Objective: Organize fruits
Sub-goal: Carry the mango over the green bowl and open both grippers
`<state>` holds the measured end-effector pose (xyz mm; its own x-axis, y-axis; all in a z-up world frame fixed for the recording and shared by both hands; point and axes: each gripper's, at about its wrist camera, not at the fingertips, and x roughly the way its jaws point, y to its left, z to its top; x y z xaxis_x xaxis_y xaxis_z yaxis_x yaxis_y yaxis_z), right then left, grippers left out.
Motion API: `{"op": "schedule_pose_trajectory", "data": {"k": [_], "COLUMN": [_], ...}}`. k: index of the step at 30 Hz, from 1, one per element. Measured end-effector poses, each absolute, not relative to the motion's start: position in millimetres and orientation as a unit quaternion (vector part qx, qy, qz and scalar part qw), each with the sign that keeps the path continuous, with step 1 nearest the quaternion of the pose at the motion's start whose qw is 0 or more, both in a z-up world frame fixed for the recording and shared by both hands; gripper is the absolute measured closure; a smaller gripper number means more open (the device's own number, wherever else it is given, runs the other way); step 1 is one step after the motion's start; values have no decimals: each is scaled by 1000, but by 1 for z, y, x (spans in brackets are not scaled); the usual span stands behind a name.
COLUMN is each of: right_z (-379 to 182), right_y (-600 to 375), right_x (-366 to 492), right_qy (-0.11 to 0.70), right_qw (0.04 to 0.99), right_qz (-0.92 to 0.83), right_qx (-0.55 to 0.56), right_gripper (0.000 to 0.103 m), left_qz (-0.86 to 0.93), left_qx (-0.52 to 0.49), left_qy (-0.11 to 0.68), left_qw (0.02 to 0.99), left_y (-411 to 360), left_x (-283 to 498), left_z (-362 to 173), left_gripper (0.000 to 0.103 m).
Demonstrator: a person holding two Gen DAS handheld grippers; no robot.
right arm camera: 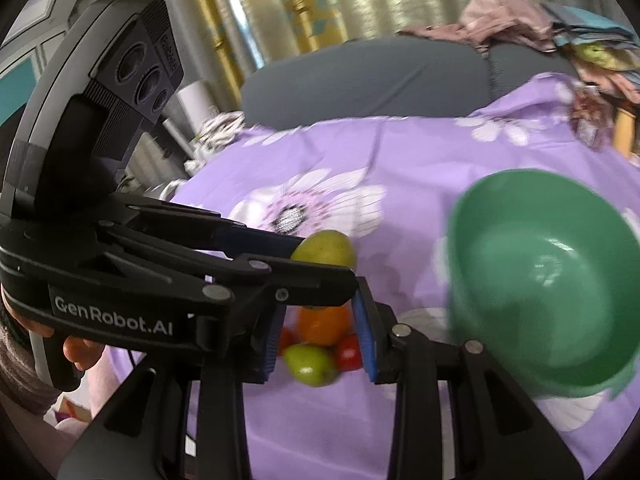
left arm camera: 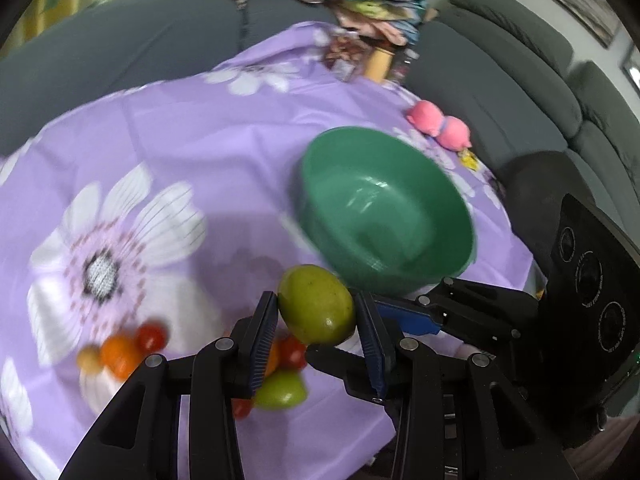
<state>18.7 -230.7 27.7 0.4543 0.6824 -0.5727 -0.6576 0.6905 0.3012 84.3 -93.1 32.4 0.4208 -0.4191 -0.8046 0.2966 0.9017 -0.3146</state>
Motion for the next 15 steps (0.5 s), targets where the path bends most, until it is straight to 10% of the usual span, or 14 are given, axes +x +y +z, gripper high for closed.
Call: {"op": "schedule_pose_trajectory", "data": {"k": [15], "right_z": [23], "right_y": [-299], "right_x": [54], "right_qy": [344], "right_qw": [891], "right_qz": [293], "right_qx": [42], "right_gripper": [69], "left_qz": [-294], "left_qx": [-36], "left_qy": [506], "left_qw": [810], "left_y": [-169], "left_x": [135], "left_z": [30], "left_gripper": [63]}}
